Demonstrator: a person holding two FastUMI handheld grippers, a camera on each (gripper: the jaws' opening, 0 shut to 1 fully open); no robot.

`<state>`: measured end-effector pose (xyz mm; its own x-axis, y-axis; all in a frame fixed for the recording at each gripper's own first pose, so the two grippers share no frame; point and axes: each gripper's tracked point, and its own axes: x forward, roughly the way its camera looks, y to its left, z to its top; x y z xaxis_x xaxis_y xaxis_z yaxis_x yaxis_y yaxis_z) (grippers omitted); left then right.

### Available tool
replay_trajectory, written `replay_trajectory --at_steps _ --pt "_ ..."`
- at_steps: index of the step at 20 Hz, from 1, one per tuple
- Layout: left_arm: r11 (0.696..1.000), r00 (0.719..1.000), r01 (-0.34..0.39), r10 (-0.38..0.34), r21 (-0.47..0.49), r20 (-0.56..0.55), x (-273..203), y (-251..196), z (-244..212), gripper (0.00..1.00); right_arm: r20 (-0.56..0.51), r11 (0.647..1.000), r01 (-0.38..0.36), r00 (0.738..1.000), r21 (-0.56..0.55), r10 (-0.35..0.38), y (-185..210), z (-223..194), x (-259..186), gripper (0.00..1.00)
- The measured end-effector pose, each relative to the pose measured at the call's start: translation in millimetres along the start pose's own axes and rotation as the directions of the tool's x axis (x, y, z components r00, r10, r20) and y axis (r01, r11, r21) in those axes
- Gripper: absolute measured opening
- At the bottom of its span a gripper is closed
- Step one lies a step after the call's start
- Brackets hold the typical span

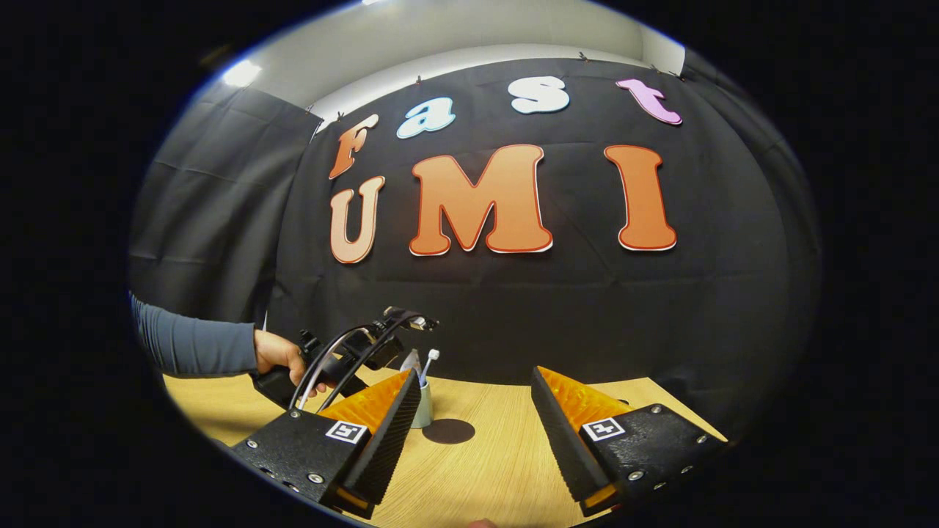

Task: Put the toothbrush and toothpaste on the desktop into the cup, then pick up the cup and place it on the coaster on the desktop.

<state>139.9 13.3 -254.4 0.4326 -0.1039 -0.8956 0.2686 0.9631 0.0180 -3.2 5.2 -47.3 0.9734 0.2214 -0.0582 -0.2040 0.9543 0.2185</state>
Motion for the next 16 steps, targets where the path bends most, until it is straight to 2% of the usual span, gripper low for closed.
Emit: replay_trajectory --at_steps 4,7,8,10,12,13,16 --pt "0.996 0.998 -0.016 0.021 0.091 -0.053 1 5 0 0.36 0.001 1.000 0.012 1.000 0.007 -0.012 -8 0 -2 0.91" --pt "0.992 0.997 -0.022 0.031 0.123 -0.071 -5 10 2 0.37 0.003 1.000 0.020 1.000 0.018 -0.020 -12 1 -2 0.92" --pt "0.993 0.998 -0.017 0.024 0.116 -0.059 -4 9 5 0.43 0.003 1.000 0.021 1.000 0.021 -0.021 -12 1 -1 0.92" --pt "0.994 0.998 0.003 0.004 0.111 -0.062 -5 3 6 0.23 0.003 0.999 0.022 1.000 0.026 -0.022 -14 -1 -2 0.92" --pt "0.995 0.999 0.012 -0.009 0.094 -0.032 -2 3 13 0.27 0.001 0.999 0.020 1.000 0.028 -0.020 -13 -1 -2 0.92" --pt "0.996 0.999 0.017 -0.013 0.090 -0.039 -4 6 12 0.20 0.001 1.000 0.016 1.000 0.027 -0.016 -11 -1 -2 0.92" --pt "0.999 0.999 0.034 -0.035 0.031 0.023 -9 7 16 0.17 -0.002 1.000 0.013 1.000 0.019 -0.013 -8 -2 0 0.91"
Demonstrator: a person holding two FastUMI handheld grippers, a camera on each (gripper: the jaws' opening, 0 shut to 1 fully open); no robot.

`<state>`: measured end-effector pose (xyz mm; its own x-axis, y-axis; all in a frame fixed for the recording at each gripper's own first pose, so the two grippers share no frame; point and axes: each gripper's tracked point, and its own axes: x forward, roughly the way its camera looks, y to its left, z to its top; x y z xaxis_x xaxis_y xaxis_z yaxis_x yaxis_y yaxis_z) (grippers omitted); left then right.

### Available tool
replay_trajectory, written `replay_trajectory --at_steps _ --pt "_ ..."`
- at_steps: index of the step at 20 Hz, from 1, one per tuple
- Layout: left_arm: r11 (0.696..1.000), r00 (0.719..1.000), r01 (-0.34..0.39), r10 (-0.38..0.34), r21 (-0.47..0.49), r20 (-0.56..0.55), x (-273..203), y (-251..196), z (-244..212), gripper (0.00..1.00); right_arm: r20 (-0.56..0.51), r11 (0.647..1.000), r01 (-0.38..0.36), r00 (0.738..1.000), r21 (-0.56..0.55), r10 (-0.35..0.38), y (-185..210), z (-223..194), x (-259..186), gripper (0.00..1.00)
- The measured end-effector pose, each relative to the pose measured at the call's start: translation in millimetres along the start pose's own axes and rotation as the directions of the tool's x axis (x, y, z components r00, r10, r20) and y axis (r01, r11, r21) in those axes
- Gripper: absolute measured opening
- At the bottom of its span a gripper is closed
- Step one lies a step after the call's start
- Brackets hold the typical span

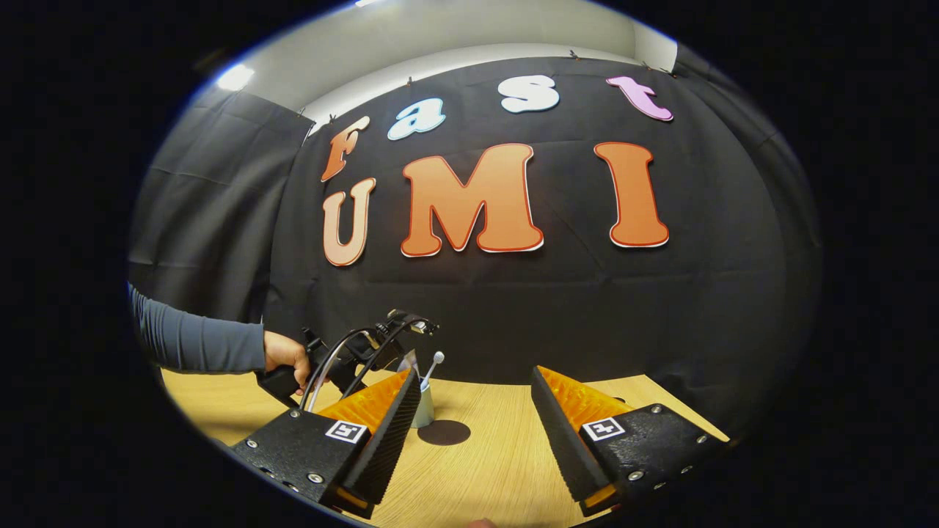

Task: Put the toothbrush and toothpaste on the desktop into the cup, then pick up the cup and place it on the coaster on the desktop.

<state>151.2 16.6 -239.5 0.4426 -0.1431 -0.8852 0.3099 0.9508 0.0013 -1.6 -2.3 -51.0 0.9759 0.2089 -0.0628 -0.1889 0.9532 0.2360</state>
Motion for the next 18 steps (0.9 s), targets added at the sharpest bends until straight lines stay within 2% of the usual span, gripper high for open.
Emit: replay_trajectory --at_steps 5,10,18 --pt "0.998 0.998 0.033 -0.029 -0.062 0.057 0 -4 5 0.16 0.002 1.000 0.001 1.000 0.008 -0.001 -1 0 0 0.92" --pt "0.994 0.996 0.031 -0.022 -0.101 0.089 1 -5 6 0.15 0.000 1.000 0.004 1.000 0.004 -0.004 -1 0 1 0.91" --pt "0.994 0.991 0.064 -0.053 -0.092 0.125 -16 1 22 0.15 -0.004 1.000 0.003 1.000 -0.003 -0.003 -1 -1 1 0.91"
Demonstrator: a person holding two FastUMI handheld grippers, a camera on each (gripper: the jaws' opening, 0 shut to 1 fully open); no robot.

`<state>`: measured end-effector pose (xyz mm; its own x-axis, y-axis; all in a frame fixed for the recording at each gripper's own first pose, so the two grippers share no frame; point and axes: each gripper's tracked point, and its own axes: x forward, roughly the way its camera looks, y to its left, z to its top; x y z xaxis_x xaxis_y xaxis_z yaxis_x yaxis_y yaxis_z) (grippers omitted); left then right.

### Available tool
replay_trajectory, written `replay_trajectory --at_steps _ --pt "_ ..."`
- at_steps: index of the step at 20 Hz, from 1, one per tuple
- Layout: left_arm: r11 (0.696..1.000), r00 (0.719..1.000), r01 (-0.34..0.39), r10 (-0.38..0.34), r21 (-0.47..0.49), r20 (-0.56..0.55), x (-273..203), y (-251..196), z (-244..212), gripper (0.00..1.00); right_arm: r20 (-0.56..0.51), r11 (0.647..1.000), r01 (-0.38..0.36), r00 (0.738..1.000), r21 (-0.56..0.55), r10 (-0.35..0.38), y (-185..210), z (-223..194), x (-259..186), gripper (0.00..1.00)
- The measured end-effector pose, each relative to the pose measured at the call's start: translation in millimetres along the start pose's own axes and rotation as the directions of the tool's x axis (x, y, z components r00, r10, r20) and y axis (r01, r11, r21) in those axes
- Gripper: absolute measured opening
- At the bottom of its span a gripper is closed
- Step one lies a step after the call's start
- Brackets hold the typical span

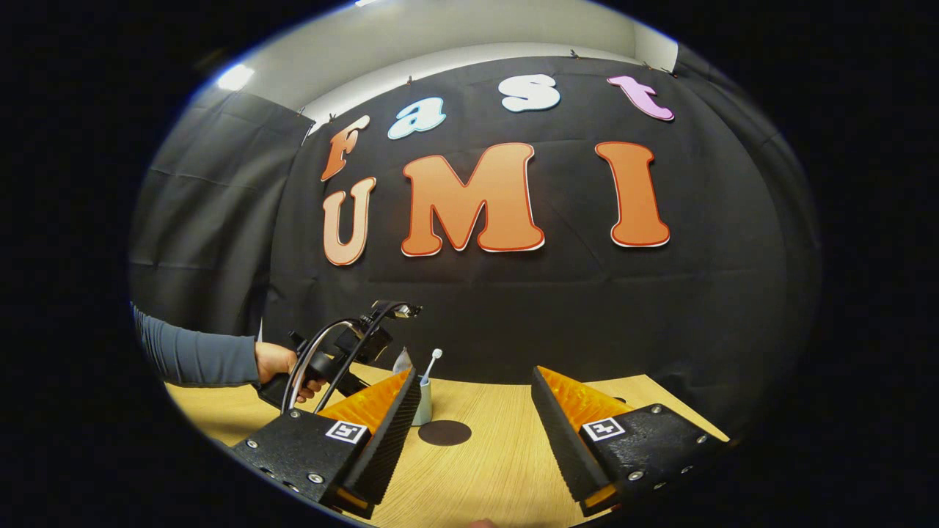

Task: Put the toothbrush and toothpaste on the desktop into the cup, then pick up the cup and place it on the coaster on the desktop.

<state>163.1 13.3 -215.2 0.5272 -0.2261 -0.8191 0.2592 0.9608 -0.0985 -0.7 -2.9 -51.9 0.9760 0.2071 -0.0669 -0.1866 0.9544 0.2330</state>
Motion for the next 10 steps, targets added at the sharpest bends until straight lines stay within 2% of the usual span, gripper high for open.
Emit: replay_trajectory --at_steps 8,10 --pt "1.000 0.998 -0.004 0.006 -0.030 0.063 -8 2 13 0.15 0.007 1.000 0.003 1.000 0.007 -0.003 -1 2 0 0.91" --pt "1.000 0.999 0.007 -0.006 -0.030 0.047 -7 2 10 0.15 0.003 1.000 -0.003 1.000 0.006 0.003 2 1 0 0.91"
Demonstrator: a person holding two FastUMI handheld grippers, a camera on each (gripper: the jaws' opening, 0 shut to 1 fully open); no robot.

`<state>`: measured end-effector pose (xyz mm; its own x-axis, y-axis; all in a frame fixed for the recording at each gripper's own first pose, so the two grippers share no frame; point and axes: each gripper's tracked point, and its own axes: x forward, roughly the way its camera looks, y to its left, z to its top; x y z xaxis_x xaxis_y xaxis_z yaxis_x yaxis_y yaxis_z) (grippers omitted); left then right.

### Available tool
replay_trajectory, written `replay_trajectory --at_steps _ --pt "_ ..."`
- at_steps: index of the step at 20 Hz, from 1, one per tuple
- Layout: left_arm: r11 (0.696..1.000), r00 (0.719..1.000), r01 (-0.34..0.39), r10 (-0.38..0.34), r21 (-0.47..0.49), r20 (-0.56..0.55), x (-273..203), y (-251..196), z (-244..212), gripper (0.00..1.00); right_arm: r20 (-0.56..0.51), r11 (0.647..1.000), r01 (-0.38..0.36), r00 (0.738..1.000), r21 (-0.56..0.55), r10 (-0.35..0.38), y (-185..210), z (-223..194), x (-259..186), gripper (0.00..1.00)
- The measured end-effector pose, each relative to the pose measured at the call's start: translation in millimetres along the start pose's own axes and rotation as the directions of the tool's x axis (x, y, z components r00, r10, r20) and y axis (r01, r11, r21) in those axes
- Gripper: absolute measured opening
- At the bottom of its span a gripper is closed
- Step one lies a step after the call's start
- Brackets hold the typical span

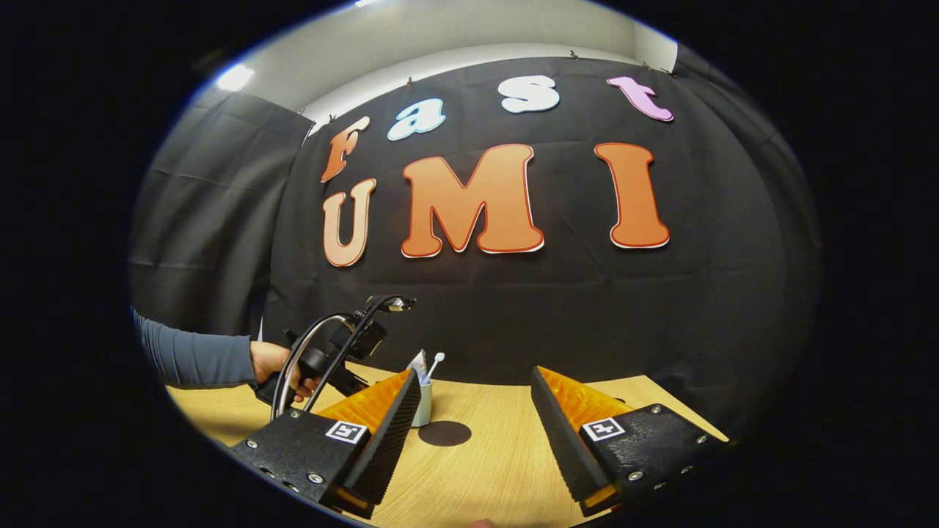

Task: Put the toothbrush and toothpaste on the desktop into the cup, then pick up the cup and place it on the coaster on the desktop.

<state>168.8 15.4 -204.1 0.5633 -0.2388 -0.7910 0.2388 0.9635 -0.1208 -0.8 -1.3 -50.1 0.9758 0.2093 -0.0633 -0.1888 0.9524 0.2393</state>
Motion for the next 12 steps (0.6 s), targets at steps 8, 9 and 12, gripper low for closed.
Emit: replay_trajectory --at_steps 8,9,12 --pt "1.000 0.999 -0.020 0.020 0.009 -0.047 2 7 -5 0.15 -0.005 1.000 -0.007 1.000 -0.009 0.007 3 -2 0 0.91" --pt "0.999 0.998 -0.036 0.037 0.009 -0.054 3 9 -7 0.15 -0.006 1.000 -0.006 1.000 -0.009 0.006 2 -2 0 0.92" --pt "0.998 0.996 -0.065 0.064 -0.004 -0.057 1 8 -6 0.15 -0.007 1.000 -0.012 1.000 -0.004 0.012 4 -2 1 0.91"
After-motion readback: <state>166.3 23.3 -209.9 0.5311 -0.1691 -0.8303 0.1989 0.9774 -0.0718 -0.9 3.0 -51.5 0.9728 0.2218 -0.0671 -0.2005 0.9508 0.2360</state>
